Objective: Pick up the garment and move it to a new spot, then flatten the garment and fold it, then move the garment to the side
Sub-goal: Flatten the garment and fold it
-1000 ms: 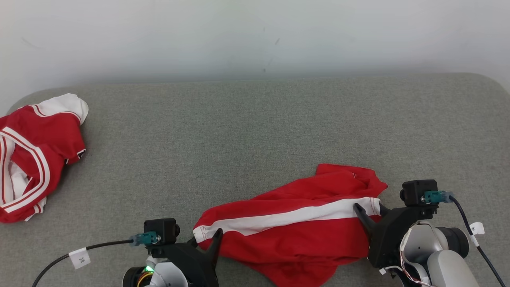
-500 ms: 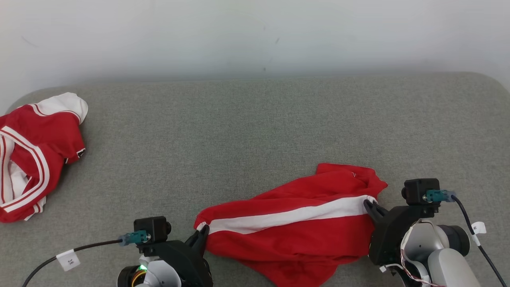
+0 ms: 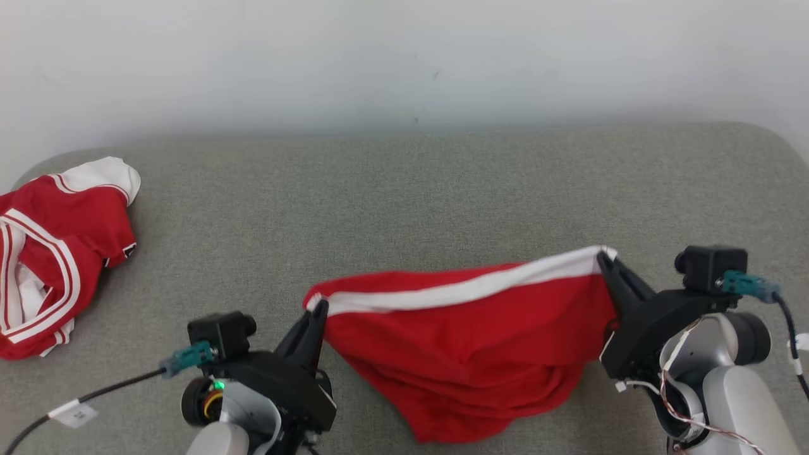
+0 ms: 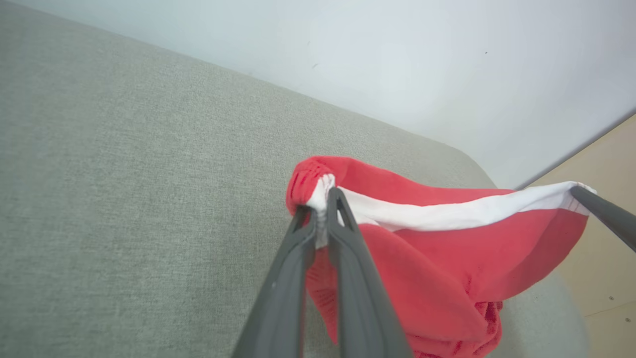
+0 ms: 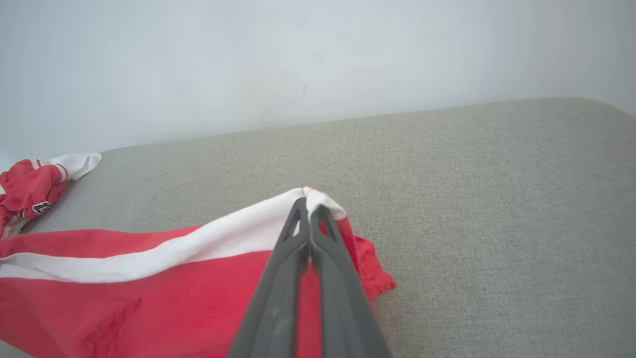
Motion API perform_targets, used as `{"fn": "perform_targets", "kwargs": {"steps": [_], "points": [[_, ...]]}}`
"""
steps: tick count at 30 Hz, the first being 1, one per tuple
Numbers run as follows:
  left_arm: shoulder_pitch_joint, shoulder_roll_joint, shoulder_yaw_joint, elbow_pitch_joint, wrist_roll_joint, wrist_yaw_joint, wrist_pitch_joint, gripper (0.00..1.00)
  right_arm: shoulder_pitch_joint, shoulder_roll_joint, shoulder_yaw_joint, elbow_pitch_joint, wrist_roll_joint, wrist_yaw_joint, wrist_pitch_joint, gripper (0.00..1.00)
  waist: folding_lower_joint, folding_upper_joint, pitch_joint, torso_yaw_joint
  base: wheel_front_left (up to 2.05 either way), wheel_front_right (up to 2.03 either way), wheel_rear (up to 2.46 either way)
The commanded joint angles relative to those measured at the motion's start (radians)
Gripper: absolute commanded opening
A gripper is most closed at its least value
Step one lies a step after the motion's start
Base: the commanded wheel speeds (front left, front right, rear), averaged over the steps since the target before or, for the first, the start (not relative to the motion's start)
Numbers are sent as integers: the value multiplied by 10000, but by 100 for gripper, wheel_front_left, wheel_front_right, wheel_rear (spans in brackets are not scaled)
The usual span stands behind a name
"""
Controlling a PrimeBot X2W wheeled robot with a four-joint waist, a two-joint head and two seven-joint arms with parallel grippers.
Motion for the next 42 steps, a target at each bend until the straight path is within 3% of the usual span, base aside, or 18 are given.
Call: {"fn": "perform_targets", "kwargs": {"steps": [1, 6, 14, 20, 27, 36, 42], "points": [[-180, -1, 23, -125, -94, -50, -124, 0, -122, -71, 2, -117, 41, -22, -124, 0, 0, 0, -39, -24, 0, 0, 0], [-778, -80, -89, -861, -1069, -224, 105, 0, -558, -195, 207, -738, 399, -22, -304, 0, 0, 0, -119, -115, 0, 0, 0], [-2952, 438, 128, -1546, -2112, -302, 1307, 0, -2407, -1139, 1099, -1025, 661, -22, -53, 0, 0, 0, -269, -415, 0, 0, 0], [-4321, 791, 655, -1661, -2421, 49, 1925, 0, -4045, -1953, 1883, -1104, 782, -22, 78, 0, 0, 0, -172, -673, 0, 0, 0], [-5371, 898, 885, -1708, -2428, 322, 2121, 0, -5433, -2494, 1988, -1021, 844, -22, -166, 0, 0, 0, 112, -853, 0, 0, 0], [-7353, 587, 1116, -1531, -2383, 974, 2071, 0, -7128, -2954, 2683, -372, 1938, -23, -278, 0, 0, 0, 2084, -1118, 0, 0, 0], [-9245, 758, 1411, -1085, -1897, 1174, 1458, 0, -9074, -2753, 3304, 862, 1951, -23, -1130, 0, 0, 0, 3992, -1617, 0, 0, 0]]}}
